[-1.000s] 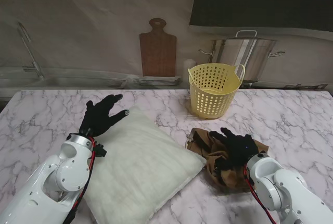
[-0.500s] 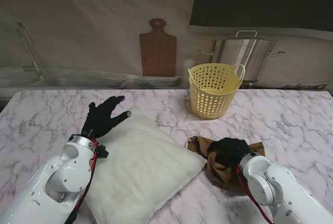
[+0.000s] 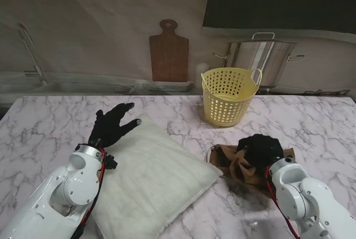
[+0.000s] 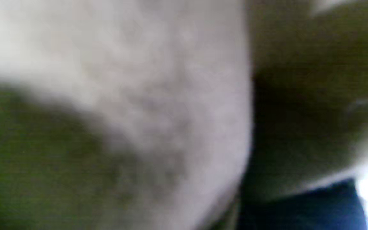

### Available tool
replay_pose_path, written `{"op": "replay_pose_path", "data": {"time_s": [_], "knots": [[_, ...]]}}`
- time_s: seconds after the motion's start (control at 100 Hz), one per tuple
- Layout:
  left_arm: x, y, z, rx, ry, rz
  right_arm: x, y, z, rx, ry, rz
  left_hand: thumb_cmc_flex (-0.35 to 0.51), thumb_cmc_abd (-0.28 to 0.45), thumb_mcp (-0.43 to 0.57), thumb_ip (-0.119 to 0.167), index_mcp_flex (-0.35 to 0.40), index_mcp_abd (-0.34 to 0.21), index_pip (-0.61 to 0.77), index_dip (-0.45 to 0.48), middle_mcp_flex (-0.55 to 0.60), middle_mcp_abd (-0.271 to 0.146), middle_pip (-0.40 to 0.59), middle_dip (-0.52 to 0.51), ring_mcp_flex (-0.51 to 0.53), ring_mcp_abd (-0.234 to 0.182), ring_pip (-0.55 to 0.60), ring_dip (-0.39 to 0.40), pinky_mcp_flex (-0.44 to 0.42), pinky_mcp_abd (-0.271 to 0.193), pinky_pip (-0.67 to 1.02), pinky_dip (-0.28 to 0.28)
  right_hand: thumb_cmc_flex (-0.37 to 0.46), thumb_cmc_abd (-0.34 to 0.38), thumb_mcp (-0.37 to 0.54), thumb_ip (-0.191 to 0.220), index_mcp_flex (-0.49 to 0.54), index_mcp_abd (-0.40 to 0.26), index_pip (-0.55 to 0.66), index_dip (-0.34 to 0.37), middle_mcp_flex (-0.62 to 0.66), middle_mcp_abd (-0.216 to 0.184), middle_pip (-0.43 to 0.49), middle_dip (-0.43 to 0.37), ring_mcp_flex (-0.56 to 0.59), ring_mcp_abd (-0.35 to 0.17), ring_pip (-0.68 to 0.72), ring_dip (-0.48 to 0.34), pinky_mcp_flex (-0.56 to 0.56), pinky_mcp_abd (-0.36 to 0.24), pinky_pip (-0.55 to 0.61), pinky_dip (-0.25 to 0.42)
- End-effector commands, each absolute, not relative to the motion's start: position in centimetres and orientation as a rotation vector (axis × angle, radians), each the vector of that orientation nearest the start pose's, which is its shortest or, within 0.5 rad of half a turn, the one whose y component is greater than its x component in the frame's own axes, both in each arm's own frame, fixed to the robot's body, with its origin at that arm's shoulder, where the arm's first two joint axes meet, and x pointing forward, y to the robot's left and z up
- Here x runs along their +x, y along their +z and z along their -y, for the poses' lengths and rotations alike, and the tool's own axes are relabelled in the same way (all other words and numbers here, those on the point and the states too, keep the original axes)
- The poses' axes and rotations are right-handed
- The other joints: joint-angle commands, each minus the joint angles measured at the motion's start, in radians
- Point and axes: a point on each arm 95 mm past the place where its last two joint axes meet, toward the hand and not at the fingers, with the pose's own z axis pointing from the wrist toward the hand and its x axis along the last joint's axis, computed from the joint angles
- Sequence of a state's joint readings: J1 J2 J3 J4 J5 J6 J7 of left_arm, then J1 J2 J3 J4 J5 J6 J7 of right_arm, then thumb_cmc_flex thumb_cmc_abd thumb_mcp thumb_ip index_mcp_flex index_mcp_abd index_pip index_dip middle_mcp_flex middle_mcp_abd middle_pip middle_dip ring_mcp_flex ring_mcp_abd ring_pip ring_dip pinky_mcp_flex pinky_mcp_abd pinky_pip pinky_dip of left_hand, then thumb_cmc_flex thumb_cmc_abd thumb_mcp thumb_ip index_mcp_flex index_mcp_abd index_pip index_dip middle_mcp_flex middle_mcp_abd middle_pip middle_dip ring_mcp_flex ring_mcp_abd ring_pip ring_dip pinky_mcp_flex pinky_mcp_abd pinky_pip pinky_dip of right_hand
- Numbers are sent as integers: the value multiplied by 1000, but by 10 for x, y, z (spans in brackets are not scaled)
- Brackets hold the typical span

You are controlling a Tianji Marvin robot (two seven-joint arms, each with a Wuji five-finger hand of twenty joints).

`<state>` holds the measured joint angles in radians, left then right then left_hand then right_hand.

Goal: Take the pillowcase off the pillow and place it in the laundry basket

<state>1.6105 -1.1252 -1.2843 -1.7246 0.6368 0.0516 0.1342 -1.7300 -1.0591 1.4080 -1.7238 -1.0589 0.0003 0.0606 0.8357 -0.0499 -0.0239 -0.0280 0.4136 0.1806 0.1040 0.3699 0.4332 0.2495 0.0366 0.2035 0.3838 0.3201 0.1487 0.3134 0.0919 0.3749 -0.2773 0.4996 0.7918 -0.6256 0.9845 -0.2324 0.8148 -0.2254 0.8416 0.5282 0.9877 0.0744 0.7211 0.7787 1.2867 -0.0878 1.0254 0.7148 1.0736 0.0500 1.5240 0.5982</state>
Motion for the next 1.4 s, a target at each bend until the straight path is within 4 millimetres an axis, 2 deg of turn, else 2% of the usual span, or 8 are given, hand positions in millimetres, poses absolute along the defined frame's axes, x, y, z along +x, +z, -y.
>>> {"op": "replay_pose_path", "data": {"time_s": [0.0,0.26,0.54,1.08,1.39], "knots": [[400,-280,-4,-1481,-1773,-1080,379,-294,59,1177,1316,-1434,13,43,-12,6,-27,3,-17,8,-41,-4,-11,3,-19,-18,-7,11,8,21,477,21,79,48,70,-5,71,-20,110,52,15,-5,84,34,39,-49,44,29,50,-99,52,20],[401,-283,-8,-1490,-1767,-1077,394,-231,57,1020,1371,-1330,17,46,-11,6,-25,4,-16,8,-39,-4,-11,3,-19,-17,-7,12,9,20,470,29,82,57,76,-11,80,-20,106,89,11,-3,93,53,39,-58,58,29,51,-103,55,19],[405,-287,-9,-1503,-1756,-1082,436,-176,42,874,1414,-1306,17,47,-12,6,-24,4,-16,8,-39,-4,-10,3,-21,-15,-8,12,10,20,467,35,80,65,75,-11,80,-25,97,104,6,-8,96,64,38,-62,62,28,51,-105,55,18],[416,-291,-15,-1521,-1728,-1073,509,-124,27,754,1343,-1366,24,49,-12,6,-21,5,-15,8,-42,-1,-11,3,-26,-15,-9,11,5,18,460,41,78,73,68,-5,83,-28,75,113,2,-19,92,74,38,-62,86,36,48,-104,62,21],[418,-294,-19,-1517,-1707,-1080,547,-106,20,685,1295,-1366,25,50,-12,6,-22,5,-15,8,-45,-2,-12,3,-27,-15,-9,11,4,19,458,43,74,84,63,-1,84,-37,67,115,1,-28,89,79,39,-73,96,39,47,-102,63,21]]}}
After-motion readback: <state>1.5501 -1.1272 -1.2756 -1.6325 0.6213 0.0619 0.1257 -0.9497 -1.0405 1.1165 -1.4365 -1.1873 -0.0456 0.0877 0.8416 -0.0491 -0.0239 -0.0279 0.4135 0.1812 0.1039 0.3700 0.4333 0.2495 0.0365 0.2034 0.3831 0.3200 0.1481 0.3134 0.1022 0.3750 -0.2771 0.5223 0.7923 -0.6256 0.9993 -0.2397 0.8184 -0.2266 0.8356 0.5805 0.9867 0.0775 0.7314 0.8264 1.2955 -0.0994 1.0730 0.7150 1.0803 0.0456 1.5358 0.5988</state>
